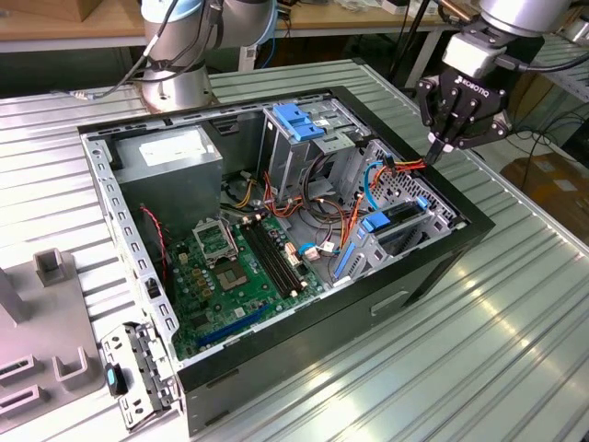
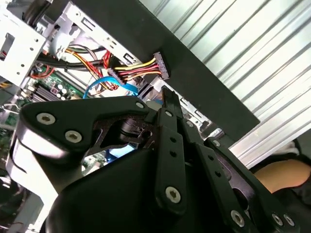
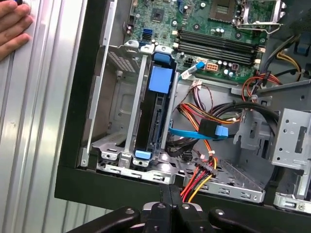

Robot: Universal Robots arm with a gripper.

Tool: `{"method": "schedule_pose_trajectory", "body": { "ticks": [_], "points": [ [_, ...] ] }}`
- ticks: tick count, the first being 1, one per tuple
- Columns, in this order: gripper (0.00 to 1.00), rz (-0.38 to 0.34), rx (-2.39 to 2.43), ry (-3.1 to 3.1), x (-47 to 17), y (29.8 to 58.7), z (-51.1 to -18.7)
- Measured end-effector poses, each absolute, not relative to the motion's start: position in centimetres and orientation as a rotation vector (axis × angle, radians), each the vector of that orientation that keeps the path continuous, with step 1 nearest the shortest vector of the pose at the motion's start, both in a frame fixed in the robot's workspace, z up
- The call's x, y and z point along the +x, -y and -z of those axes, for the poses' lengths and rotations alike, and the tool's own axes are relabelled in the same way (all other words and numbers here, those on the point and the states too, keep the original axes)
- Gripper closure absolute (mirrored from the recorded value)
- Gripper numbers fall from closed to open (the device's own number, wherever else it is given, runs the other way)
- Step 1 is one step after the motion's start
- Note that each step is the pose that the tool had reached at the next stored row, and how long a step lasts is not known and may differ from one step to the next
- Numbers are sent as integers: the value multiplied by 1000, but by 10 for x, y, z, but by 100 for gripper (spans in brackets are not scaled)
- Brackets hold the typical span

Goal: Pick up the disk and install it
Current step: 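Insert the first disk wire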

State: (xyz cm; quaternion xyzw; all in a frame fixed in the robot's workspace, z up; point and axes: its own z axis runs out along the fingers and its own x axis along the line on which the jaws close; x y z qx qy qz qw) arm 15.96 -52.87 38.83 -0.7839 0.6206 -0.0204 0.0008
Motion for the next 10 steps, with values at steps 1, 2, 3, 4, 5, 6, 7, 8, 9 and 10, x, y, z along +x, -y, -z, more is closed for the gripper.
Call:
{"method": "schedule_pose_trajectory", "body": {
  "ticks": [1,2,3,4,5,6,7,8,9,10],
  "points": [
    [89,64,-2480,-1924,160,529,-388],
    [89,64,-2514,-1878,160,529,-387],
    [89,64,-2533,-1852,160,529,-386],
    [89,64,-2549,-1829,160,529,-386],
    [89,64,-2569,-1801,160,529,-385],
    [89,64,-2583,-1780,160,529,-385],
    [89,64,-2606,-1745,160,529,-385],
    [89,63,-2620,-1722,160,529,-384],
    [89,63,-2643,-1686,160,529,-384],
    [83,63,-2662,-1656,160,529,-383]
  ]
}}
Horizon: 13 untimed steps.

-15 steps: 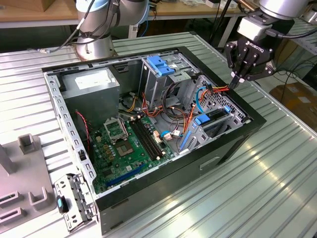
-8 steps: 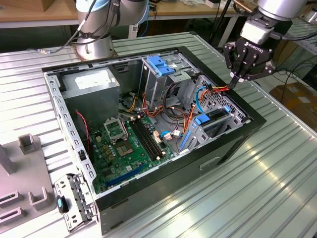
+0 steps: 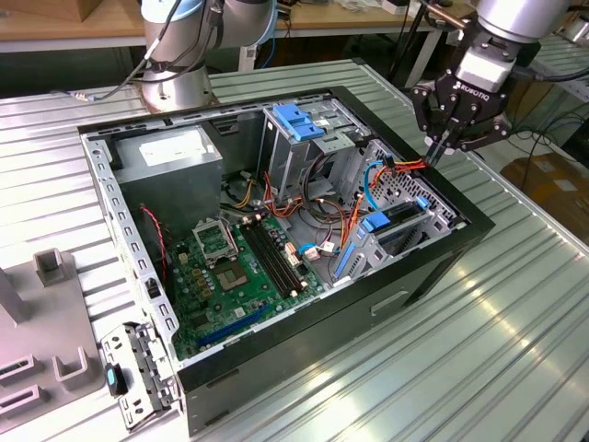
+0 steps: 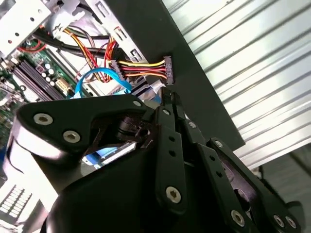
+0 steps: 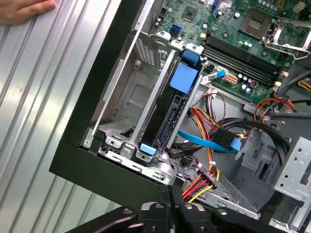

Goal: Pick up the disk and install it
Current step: 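Insert the first disk wire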

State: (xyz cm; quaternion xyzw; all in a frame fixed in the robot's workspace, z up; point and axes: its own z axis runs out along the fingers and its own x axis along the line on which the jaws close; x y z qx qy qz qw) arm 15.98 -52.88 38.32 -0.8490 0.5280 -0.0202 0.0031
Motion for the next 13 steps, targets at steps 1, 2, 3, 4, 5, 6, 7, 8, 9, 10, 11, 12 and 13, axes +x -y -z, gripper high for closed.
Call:
{"method": "schedule_pose_trajectory", "body": {
  "ticks": [1,2,3,4,5,6,7,8,9,10,11,12,13],
  "points": [
    [83,63,-2673,-1637,160,529,-383],
    [83,63,-2687,-1614,160,529,-382],
    [83,63,-2696,-1598,161,529,-382],
    [83,63,-2707,-1578,161,529,-382],
    [82,63,-2715,-1564,161,529,-382],
    [82,63,-2725,-1546,162,528,-381],
    [75,63,-2733,-1533,164,528,-381],
    [75,63,-2737,-1525,165,528,-381],
    [74,63,-2741,-1517,166,527,-381],
    [74,63,-2746,-1508,167,527,-381],
    [74,63,-2752,-1496,167,527,-381],
    [68,62,-2767,-1468,167,527,-380],
    [68,62,-2779,-1445,167,527,-380]
  ]
}}
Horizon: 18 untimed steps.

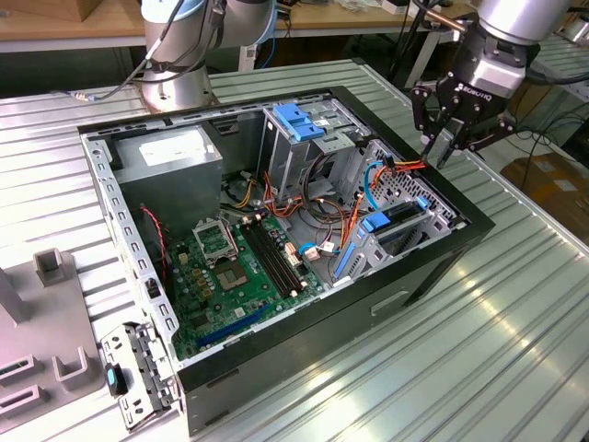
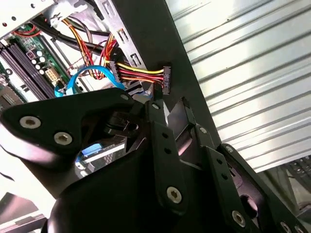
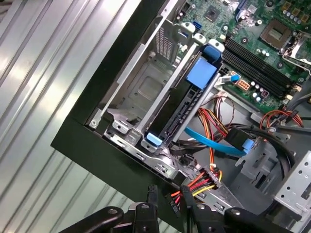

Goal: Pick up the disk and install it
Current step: 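Insert the first disk wire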

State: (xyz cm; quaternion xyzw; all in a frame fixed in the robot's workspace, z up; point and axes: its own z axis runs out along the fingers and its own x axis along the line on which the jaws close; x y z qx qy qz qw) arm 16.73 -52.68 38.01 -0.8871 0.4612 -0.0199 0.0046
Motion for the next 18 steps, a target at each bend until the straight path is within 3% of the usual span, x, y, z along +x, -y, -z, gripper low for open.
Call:
{"method": "schedule_pose_trajectory", "body": {
  "ticks": [18],
  "points": [
    [68,62,-2896,-1183,171,519,-376]
  ]
}}
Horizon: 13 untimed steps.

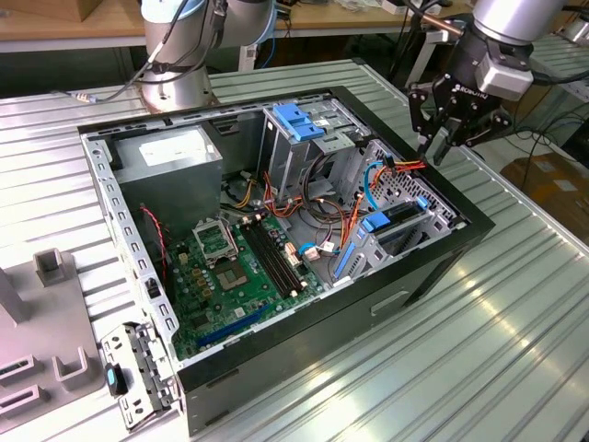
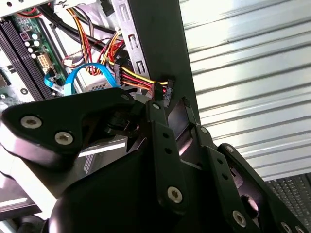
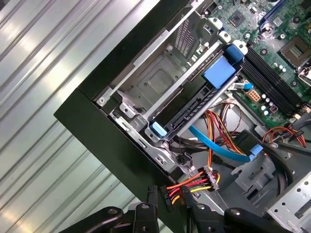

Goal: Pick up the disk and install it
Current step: 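Insert the first disk wire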

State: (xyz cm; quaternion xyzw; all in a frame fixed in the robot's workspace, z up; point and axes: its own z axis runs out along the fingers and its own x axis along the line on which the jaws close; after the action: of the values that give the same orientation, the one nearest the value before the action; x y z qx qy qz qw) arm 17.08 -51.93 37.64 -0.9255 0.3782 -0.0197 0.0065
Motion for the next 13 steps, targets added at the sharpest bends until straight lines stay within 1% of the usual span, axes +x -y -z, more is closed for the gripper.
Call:
{"method": "schedule_pose_trajectory", "body": {
  "ticks": [13],
  "points": [
    [68,66,-2994,-885,172,519,-368]
  ]
}}
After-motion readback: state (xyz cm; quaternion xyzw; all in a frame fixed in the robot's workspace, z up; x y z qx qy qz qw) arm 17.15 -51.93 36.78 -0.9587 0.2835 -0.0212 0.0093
